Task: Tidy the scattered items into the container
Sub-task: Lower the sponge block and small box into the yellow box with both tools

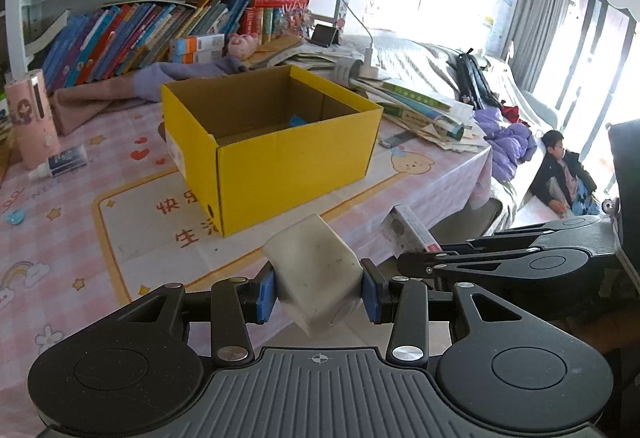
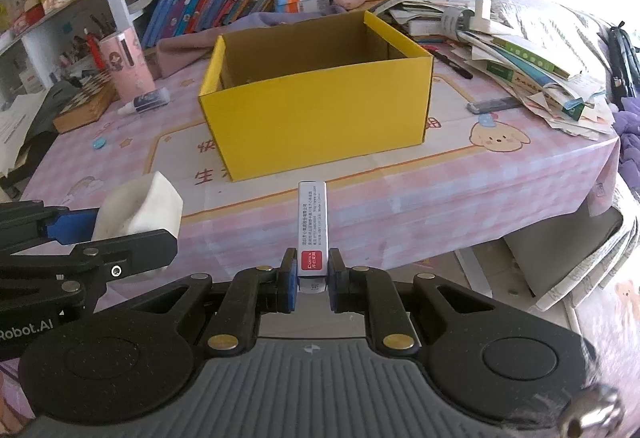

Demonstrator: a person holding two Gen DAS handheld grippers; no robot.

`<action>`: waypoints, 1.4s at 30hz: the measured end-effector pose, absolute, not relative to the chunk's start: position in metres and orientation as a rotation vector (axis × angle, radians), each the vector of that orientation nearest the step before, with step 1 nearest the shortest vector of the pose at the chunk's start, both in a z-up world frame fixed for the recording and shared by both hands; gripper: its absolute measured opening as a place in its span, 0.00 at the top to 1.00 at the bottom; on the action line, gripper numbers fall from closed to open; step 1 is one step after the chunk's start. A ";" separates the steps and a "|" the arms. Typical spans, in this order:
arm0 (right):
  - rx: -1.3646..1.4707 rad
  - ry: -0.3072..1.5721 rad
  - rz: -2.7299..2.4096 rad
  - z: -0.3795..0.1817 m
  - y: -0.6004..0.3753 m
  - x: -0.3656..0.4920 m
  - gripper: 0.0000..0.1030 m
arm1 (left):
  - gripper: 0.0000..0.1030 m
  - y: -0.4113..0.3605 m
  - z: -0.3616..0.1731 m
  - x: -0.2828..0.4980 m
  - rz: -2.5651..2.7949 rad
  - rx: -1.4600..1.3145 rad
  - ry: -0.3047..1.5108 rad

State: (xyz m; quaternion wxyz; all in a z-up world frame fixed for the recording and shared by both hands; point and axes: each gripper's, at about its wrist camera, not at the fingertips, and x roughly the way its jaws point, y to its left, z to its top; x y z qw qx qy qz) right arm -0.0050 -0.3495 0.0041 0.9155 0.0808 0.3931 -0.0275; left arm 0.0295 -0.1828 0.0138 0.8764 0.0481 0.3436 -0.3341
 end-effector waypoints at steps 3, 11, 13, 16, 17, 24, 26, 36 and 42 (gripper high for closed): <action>0.166 0.808 -0.056 0.004 -0.354 -0.001 0.87 | 0.60 -0.185 0.013 0.032 -0.697 0.101 0.717; 0.164 0.813 -0.049 0.002 -0.365 0.016 0.87 | 0.60 -0.201 0.014 0.049 -0.705 0.104 0.707; 0.162 0.812 -0.049 0.002 -0.369 0.020 0.87 | 0.60 -0.205 0.014 0.054 -0.708 0.103 0.706; 0.162 0.815 -0.052 0.000 -0.374 0.026 0.87 | 0.60 -0.211 0.013 0.061 -0.716 0.100 0.711; 0.164 0.816 -0.053 0.000 -0.376 0.028 0.87 | 0.60 -0.213 0.013 0.063 -0.719 0.098 0.711; 0.173 0.795 -0.050 0.007 -0.392 0.048 0.87 | 0.60 -0.226 0.023 0.082 -0.730 0.075 0.686; 0.168 0.773 -0.042 0.013 -0.397 0.056 0.87 | 0.60 -0.230 0.029 0.090 -0.729 0.073 0.670; 0.121 0.677 0.044 0.047 -0.430 0.127 0.87 | 0.60 -0.259 0.051 0.143 -0.662 0.092 0.604; 0.082 0.680 0.115 0.053 -0.448 0.177 0.87 | 0.60 -0.273 0.050 0.180 -0.577 0.115 0.598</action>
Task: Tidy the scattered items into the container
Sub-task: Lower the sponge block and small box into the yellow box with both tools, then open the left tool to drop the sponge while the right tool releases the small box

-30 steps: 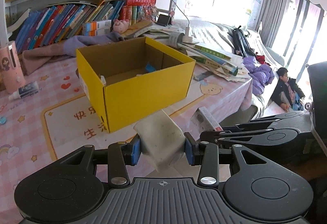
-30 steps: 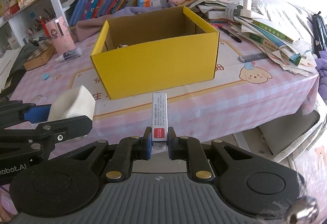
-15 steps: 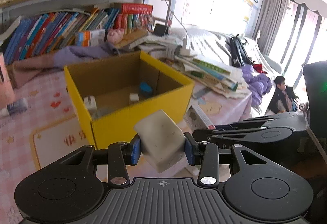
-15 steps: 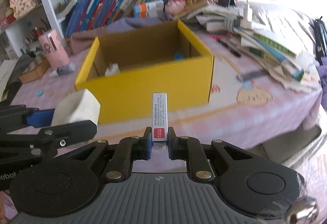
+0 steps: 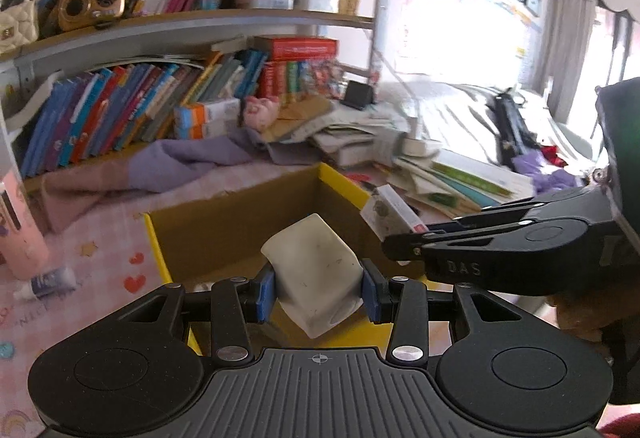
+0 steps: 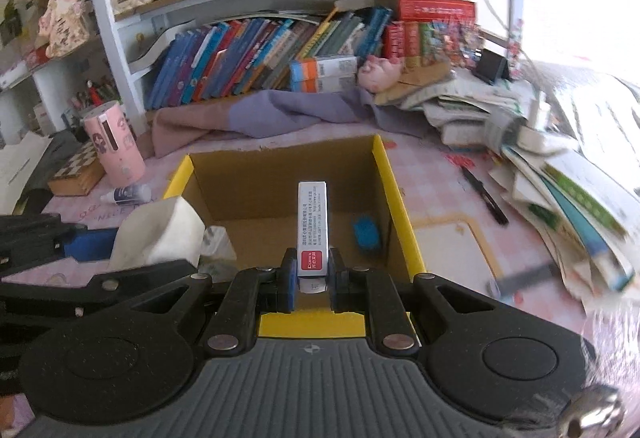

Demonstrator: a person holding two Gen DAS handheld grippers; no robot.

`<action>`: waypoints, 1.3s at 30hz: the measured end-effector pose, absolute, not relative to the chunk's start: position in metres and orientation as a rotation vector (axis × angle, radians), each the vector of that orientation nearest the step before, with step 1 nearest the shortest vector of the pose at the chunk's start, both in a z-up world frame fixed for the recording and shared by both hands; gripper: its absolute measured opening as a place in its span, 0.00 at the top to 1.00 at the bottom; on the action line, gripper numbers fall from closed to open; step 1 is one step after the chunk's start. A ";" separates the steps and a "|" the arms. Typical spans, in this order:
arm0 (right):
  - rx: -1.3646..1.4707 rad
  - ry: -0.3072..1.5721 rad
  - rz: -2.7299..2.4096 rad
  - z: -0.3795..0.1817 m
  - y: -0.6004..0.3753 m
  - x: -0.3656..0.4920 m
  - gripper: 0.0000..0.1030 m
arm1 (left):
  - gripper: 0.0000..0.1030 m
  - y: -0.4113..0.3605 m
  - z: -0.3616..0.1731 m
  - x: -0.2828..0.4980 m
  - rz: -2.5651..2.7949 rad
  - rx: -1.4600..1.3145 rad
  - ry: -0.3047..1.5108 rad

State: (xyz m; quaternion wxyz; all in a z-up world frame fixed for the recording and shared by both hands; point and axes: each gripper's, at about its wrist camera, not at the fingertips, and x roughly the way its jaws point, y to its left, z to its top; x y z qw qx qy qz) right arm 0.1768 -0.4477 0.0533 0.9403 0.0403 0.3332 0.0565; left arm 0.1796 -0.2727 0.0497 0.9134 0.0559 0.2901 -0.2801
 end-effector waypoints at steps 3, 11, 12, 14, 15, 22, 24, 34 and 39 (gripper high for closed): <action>0.034 0.698 0.161 0.051 -0.452 0.202 0.87 | 0.60 -0.279 0.045 0.200 -0.550 0.166 0.607; -0.164 0.782 0.319 0.032 -0.442 0.272 0.87 | 0.60 -0.303 0.024 0.246 -0.528 0.362 0.677; -0.185 0.795 0.329 0.028 -0.440 0.279 0.87 | 0.60 -0.306 0.020 0.250 -0.527 0.377 0.688; -0.221 0.826 0.353 0.020 -0.436 0.296 0.87 | 0.60 -0.312 0.012 0.260 -0.525 0.406 0.720; -0.238 0.845 0.361 0.015 -0.434 0.305 0.87 | 0.60 -0.315 0.008 0.264 -0.522 0.423 0.741; -0.326 0.949 0.419 -0.010 -0.426 0.336 0.87 | 0.60 -0.326 -0.014 0.281 -0.502 0.479 0.830; -0.350 0.973 0.442 -0.015 -0.424 0.339 0.87 | 0.60 -0.328 -0.017 0.283 -0.502 0.488 0.843; -0.364 1.031 0.474 -0.028 -0.420 0.347 0.87 | 0.59 -0.335 -0.023 0.286 -0.506 0.487 0.876; -0.354 1.018 0.472 -0.026 -0.420 0.349 0.86 | 0.55 -0.334 -0.021 0.285 -0.494 0.485 0.858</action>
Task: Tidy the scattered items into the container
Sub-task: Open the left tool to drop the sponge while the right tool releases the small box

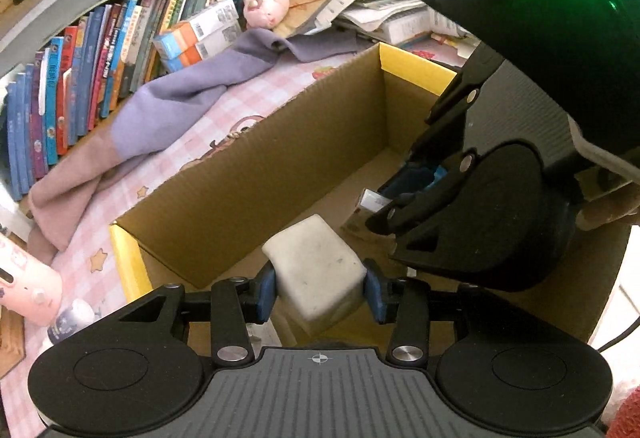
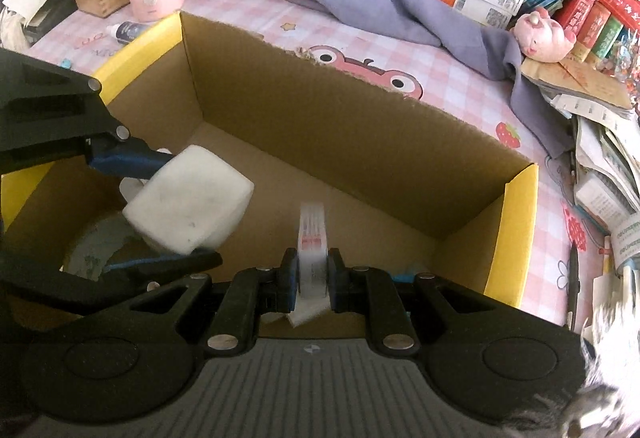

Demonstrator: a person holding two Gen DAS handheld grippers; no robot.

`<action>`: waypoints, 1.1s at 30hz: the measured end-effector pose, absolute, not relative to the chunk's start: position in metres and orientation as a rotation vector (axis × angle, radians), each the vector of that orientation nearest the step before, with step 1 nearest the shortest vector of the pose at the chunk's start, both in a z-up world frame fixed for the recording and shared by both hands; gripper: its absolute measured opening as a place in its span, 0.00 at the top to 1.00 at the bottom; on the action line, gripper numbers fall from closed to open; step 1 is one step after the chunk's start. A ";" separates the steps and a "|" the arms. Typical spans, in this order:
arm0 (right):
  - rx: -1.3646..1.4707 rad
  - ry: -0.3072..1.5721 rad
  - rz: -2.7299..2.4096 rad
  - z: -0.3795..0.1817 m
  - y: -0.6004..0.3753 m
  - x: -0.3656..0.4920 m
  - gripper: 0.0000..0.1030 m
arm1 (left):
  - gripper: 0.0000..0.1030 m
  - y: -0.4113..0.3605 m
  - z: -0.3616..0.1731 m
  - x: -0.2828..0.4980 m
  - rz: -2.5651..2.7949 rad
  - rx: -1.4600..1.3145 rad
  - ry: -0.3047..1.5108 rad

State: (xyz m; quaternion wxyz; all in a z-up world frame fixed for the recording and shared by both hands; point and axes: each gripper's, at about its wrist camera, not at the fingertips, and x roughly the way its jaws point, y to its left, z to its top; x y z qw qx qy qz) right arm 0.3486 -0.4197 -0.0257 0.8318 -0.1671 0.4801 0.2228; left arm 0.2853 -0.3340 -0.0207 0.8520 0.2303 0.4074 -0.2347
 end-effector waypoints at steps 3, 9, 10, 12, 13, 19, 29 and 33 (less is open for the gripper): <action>-0.341 1.002 0.466 -0.022 -0.421 0.348 0.84 | 0.54 -0.334 -0.019 0.282 -0.498 0.489 0.841; -0.303 0.959 0.445 -0.011 -0.426 0.344 0.72 | 0.29 -0.334 -0.011 0.270 -0.446 0.499 0.762; -0.298 0.954 0.440 -0.010 -0.428 0.343 0.71 | 0.25 -0.334 -0.009 0.269 -0.440 0.498 0.755; -0.287 0.945 0.434 -0.006 -0.430 0.340 0.71 | 0.21 -0.333 -0.005 0.264 -0.423 0.495 0.736; -0.283 0.941 0.430 -0.005 -0.431 0.339 0.71 | 0.20 -0.333 -0.003 0.262 -0.416 0.493 0.724; -0.262 0.901 0.410 0.006 -0.434 0.327 0.70 | 0.19 -0.329 0.011 0.250 -0.399 0.461 0.682; -0.213 0.755 0.362 0.038 -0.437 0.286 0.63 | 0.19 -0.307 0.039 0.218 -0.400 0.354 0.609; -0.216 0.707 0.338 0.049 -0.435 0.264 0.61 | 0.19 -0.296 0.048 0.203 -0.424 0.322 0.585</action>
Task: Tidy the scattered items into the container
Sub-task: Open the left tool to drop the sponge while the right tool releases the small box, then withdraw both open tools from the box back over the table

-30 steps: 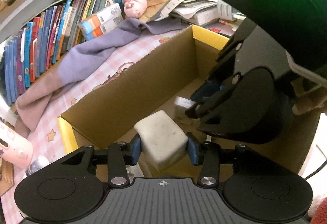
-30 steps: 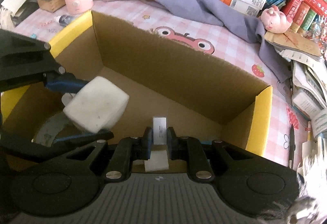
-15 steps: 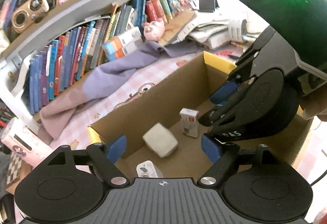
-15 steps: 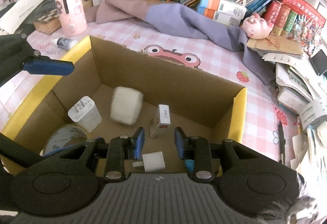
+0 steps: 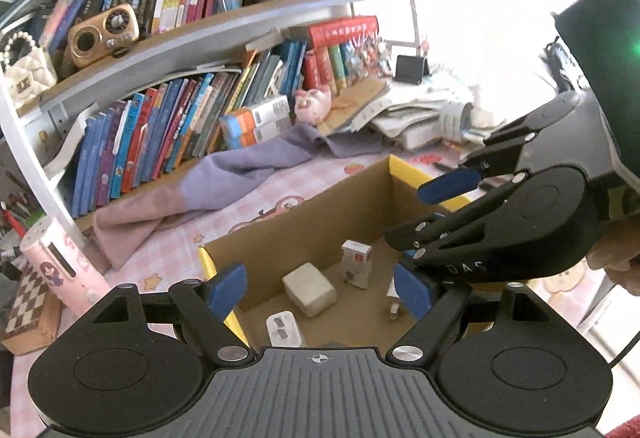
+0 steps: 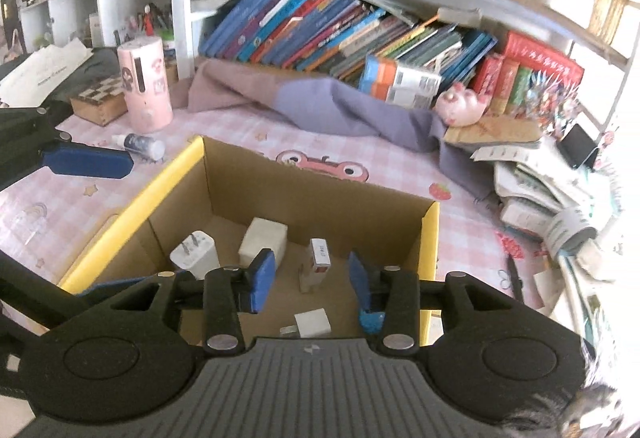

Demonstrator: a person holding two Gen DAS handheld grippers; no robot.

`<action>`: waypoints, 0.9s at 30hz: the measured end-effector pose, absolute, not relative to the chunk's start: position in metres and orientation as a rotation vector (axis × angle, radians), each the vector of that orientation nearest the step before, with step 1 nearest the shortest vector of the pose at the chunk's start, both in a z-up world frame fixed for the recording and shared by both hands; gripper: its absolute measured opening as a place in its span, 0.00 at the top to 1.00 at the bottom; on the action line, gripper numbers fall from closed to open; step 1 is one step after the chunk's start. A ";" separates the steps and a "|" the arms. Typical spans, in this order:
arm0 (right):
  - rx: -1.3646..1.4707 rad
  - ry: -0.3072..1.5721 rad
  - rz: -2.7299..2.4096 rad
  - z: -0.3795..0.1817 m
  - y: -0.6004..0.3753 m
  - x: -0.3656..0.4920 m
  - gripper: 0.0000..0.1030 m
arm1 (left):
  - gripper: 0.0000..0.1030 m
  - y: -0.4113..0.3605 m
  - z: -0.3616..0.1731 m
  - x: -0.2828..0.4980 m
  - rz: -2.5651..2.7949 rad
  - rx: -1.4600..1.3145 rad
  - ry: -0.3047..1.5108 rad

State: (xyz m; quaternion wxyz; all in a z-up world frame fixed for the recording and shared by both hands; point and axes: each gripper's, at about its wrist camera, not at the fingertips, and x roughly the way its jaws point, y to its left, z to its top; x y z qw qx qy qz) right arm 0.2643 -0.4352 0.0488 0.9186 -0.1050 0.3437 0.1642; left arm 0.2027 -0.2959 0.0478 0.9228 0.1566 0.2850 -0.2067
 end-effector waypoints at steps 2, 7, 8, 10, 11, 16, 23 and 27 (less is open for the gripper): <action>-0.214 0.691 0.325 0.053 -0.434 0.253 0.60 | 0.18 -0.292 0.051 0.194 -0.435 0.313 0.573; -0.193 0.664 0.282 0.059 -0.429 0.225 0.59 | 0.18 -0.278 0.055 0.173 -0.461 0.283 0.556; -0.188 0.660 0.272 0.060 -0.428 0.220 0.58 | 0.18 -0.275 0.055 0.169 -0.466 0.281 0.555; -0.178 0.650 0.250 0.062 -0.424 0.207 0.58 | 0.18 -0.268 0.056 0.161 -0.474 0.277 0.555; -0.171 0.647 0.239 0.062 -0.423 0.201 0.57 | 0.18 -0.265 0.056 0.157 -0.477 0.273 0.555; -0.129 0.640 0.175 0.062 -0.412 0.171 0.48 | 0.18 -0.246 0.056 0.135 -0.494 0.259 0.559; -0.067 0.632 0.083 0.057 -0.401 0.131 0.46 | 0.18 -0.219 0.049 0.103 -0.501 0.225 0.583; -0.028 0.623 0.023 0.050 -0.394 0.107 0.45 | 0.18 -0.202 0.043 0.086 -0.485 0.192 0.589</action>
